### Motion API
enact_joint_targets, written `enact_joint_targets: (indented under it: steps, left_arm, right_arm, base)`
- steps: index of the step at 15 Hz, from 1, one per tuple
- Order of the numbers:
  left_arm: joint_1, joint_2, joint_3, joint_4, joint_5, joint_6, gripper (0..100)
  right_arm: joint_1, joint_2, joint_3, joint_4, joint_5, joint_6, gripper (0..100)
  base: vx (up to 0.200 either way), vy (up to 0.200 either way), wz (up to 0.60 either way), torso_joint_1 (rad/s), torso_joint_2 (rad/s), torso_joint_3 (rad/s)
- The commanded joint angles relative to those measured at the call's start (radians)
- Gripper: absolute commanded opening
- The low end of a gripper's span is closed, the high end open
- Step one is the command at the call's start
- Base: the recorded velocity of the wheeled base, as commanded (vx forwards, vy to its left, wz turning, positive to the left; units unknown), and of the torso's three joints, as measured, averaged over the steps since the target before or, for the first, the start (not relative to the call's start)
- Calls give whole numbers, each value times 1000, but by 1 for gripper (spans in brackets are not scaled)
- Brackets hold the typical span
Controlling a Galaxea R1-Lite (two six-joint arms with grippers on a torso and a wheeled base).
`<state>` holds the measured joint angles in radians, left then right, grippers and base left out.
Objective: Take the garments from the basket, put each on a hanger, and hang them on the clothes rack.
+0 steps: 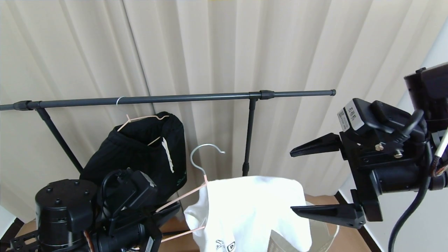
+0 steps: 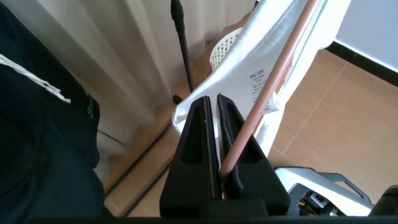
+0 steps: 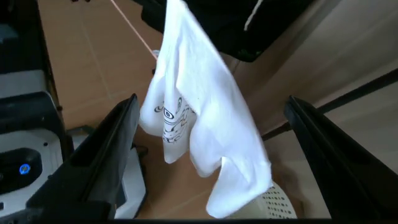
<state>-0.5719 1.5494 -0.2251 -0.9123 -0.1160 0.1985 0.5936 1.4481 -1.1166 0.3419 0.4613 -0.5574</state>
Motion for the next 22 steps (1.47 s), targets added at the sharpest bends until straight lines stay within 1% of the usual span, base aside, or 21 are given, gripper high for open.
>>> enact_joint_targets:
  steps: [1,2,3,6,10,17,22]
  left_arm:
    - [-6,-9,21,-16,-1,9,0]
    - [-14,-14,39,-33,-4,15,0]
    - [-25,-18,50,-45,-16,15,0]
    - [-49,-34,53,-48,-19,16,0]
    - [-68,-34,49,-48,-17,16,0]
    - [-69,-34,30,-49,-17,15,0]
    - [-68,-34,26,-49,-16,15,0]
  right_arm:
    - [-17,132,-172,164,82,-125,100]
    - [-17,179,-213,203,105,-171,100]
    - [-15,213,-244,224,108,-183,100]
    - [15,281,-290,256,120,-183,100]
    - [51,319,-279,255,120,-179,100]
    - [49,377,-266,250,119,-177,100]
    - [45,383,-269,243,119,-177,100]
  base:
    - [0,0,0,0,0,0]
    - [0,0,0,0,0,0]
    - [0,0,0,0,0,0]
    - [0,0,0,0,0,0]
    - [0,0,0,0,0,0]
    - [0,0,0,0,0,0]
    - [0,0,0,0,0,0]
